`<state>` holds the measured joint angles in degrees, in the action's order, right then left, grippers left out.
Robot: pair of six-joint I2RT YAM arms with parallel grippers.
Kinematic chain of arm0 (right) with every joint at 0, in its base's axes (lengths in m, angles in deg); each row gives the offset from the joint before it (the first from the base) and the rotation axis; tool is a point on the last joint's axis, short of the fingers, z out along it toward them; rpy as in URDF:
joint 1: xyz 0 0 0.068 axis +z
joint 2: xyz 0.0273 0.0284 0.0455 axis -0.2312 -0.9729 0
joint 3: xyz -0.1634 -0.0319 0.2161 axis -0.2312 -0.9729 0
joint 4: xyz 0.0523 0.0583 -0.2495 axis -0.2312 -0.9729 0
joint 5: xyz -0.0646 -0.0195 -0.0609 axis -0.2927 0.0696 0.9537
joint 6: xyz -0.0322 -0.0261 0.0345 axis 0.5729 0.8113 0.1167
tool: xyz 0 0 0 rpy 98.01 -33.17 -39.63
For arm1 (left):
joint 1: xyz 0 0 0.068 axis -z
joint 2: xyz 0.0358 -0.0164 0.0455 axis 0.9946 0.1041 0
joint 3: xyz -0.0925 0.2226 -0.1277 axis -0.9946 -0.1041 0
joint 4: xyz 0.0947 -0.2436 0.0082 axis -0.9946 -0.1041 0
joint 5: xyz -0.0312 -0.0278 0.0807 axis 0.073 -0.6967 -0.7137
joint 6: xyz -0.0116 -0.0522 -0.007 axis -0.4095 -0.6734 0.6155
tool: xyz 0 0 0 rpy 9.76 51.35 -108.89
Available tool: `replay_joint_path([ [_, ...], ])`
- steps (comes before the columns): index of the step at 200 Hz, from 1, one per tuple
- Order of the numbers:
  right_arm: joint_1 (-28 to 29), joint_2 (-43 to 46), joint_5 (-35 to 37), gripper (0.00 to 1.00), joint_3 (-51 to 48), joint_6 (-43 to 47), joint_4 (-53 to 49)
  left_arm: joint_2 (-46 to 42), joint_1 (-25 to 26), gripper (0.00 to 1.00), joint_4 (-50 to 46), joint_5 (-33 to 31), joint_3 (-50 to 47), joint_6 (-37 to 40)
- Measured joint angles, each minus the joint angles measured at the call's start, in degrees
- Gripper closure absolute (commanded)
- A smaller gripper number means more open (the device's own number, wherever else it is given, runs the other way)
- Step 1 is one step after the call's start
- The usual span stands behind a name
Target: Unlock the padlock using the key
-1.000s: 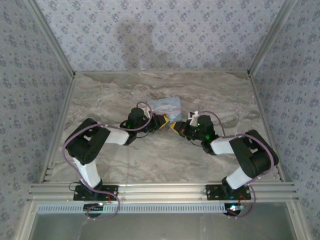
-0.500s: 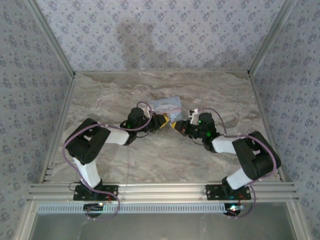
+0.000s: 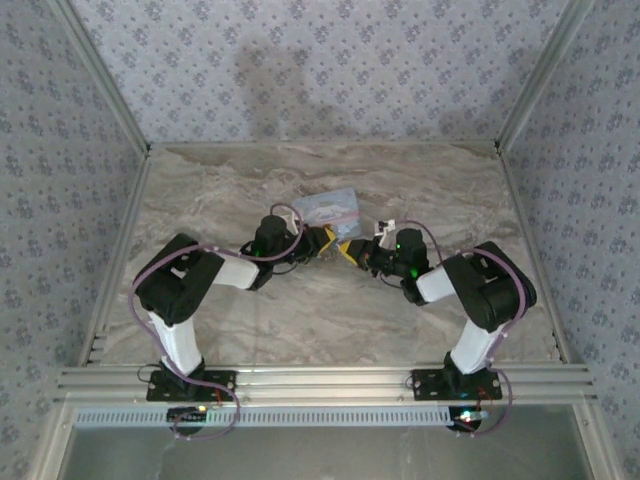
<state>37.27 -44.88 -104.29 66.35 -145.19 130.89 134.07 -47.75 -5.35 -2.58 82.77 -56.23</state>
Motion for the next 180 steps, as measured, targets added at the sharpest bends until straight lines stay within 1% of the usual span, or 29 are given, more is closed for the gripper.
replay_joint_path([
  [27,-0.4,-1.3,-0.5,1.0,-0.2,-1.8,3.1,0.0,-0.2,1.0,0.4,0.0,0.0,-0.1],
  [75,-1.9,-0.9,-2.3,1.0,-0.3,-0.9,3.1,0.0,-0.2,1.0,1.6,0.9,0.0,-0.6],
  [105,-3.1,1.5,-3.6,1.0,-0.3,2.4,-0.7,0.0,0.1,1.0,1.9,2.0,0.0,-0.6],
  [134,-3.0,3.7,-3.8,1.0,0.6,7.2,-6.0,0.0,0.2,1.0,1.9,2.4,0.0,-0.7],
  [180,-1.4,6.8,-0.9,1.0,0.9,12.2,-11.6,0.0,0.2,1.0,2.1,2.6,-0.1,-1.1],
])
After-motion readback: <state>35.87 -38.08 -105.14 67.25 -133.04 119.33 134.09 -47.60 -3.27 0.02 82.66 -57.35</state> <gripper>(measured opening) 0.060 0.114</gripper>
